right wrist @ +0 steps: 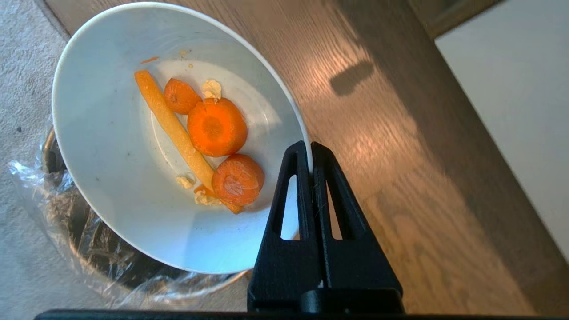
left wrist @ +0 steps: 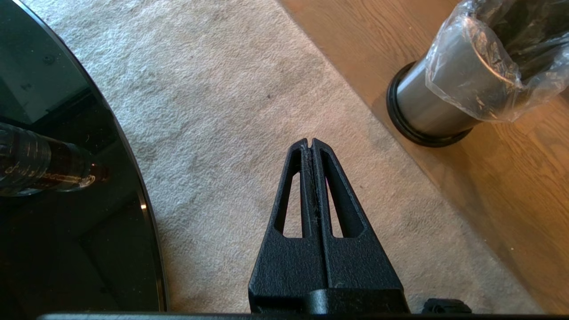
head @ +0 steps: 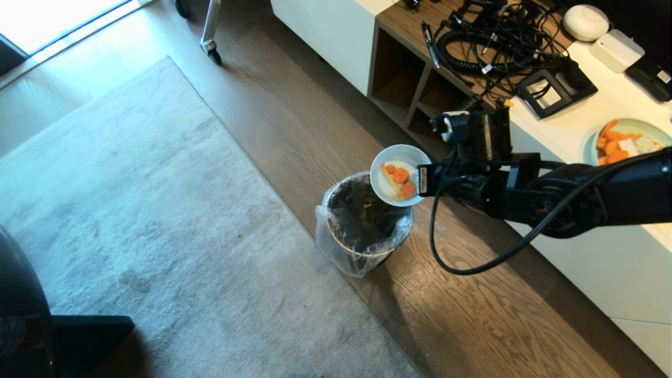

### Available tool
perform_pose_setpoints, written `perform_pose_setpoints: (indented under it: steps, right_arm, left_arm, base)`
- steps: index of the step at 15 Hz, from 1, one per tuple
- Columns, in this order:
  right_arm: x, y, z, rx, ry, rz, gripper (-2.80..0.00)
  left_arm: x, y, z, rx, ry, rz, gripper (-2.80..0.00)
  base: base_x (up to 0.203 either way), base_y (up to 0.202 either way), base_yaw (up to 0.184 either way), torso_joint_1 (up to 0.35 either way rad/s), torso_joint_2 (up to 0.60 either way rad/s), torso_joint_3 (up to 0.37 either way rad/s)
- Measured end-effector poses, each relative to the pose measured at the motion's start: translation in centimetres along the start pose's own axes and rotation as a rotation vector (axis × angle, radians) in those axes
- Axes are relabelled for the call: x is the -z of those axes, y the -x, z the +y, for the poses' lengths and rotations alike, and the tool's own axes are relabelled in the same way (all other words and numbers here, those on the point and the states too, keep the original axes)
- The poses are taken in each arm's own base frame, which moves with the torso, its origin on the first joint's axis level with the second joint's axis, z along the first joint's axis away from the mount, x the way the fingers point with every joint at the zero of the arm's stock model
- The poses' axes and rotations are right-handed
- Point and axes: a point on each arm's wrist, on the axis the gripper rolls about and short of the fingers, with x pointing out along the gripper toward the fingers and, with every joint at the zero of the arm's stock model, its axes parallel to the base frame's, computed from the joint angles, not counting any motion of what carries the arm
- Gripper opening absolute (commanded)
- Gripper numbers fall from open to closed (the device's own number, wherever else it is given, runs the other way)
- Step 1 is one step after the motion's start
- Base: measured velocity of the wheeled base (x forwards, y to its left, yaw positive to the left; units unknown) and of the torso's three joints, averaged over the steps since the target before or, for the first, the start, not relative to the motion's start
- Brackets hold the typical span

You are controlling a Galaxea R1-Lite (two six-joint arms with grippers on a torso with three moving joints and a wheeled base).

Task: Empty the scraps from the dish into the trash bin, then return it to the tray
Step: Pour the leftover food from the bowl into the trash can

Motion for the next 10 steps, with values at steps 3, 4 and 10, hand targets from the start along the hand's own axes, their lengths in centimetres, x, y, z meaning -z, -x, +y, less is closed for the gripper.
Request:
perform_pose_setpoints:
  steps: [3,4,10]
  right_arm:
    - [-0.1,-0.5,0.4,-0.005,0.101,-0.085,-2.80]
    - [0.0,-0.7,0.5,-0.005,0.144,-0.108,-2.80]
    - [1.7,-1.0,1.5,0.008,0.402,-0.275,-2.80]
  left_arm:
    - [0.0,0.0,0.0,0.000,0.000,0.000,-2.80]
    - [0.0,0.0,0.0,0.000,0.000,0.000,-2.80]
    - [0.0,0.0,0.0,0.000,0.000,0.000,-2.80]
  base:
    - [0.000,0.000,0.000,0.000,0.00,0.000]
    - [0.000,0.000,0.000,0.000,0.00,0.000]
    - [0.000,0.000,0.000,0.000,0.00,0.000]
